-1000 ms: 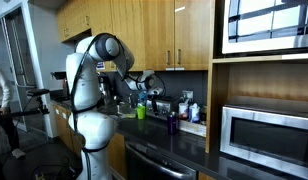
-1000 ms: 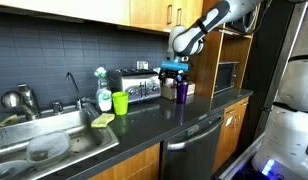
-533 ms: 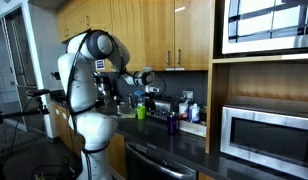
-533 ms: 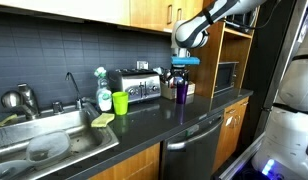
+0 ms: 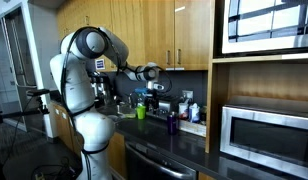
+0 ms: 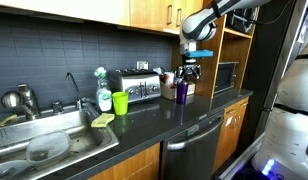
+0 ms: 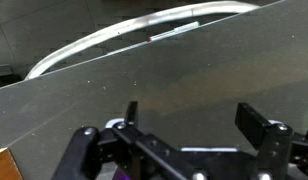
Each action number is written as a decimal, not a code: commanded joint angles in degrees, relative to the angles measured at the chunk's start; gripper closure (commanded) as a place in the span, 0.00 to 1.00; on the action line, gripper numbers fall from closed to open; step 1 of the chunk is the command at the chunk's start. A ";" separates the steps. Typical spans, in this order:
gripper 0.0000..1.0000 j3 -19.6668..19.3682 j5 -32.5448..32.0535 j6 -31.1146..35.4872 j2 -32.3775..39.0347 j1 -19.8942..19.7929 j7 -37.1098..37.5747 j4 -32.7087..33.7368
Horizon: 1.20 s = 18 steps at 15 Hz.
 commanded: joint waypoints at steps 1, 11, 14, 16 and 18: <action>0.00 -0.82 0.57 -2.04 -2.55 -1.47 -7.46 -0.89; 0.00 -3.06 6.23 4.23 -7.83 -1.72 -18.04 -6.90; 0.00 -2.84 6.59 6.80 -9.94 -1.61 -17.45 -9.65; 0.00 -2.56 6.64 8.25 -11.02 -1.78 -16.32 -11.23; 0.00 -2.24 6.68 9.90 -11.98 -2.02 -14.79 -12.50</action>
